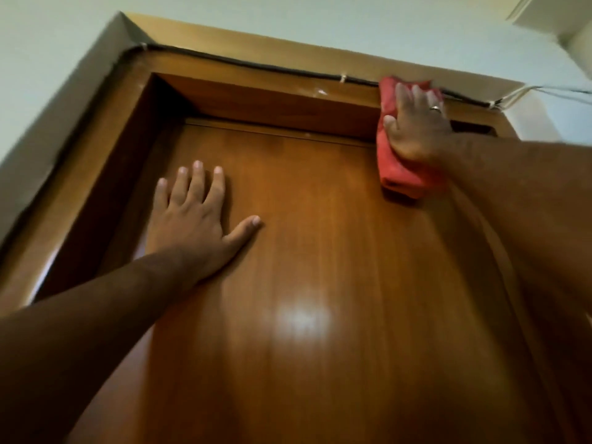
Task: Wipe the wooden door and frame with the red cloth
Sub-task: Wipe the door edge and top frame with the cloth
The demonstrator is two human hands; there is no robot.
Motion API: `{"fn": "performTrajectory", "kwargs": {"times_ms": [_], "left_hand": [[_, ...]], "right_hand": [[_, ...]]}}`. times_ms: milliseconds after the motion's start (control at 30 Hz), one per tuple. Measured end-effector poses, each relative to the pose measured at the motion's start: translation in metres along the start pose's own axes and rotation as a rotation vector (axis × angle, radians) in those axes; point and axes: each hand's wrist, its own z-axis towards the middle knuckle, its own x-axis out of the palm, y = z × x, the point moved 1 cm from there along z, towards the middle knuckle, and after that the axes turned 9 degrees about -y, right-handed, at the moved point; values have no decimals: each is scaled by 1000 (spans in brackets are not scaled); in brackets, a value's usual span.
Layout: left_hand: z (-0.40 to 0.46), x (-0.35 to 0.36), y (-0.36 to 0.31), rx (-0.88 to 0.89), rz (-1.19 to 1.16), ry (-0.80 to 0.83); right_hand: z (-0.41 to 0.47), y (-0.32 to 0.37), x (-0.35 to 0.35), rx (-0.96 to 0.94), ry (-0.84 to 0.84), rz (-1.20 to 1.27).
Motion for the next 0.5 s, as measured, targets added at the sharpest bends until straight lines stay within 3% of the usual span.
{"fn": "performTrajectory", "kwargs": {"times_ms": [100, 333, 500], "left_hand": [[-3, 5, 6, -2, -56, 18], [-1, 10, 9, 12, -103, -22], [0, 10, 9, 15, -107, -21]], "right_hand": [[-9, 48, 2, -45, -59, 13], [-1, 208, 14, -389, -122, 62], [-2, 229, 18, -534, -124, 40]]}}
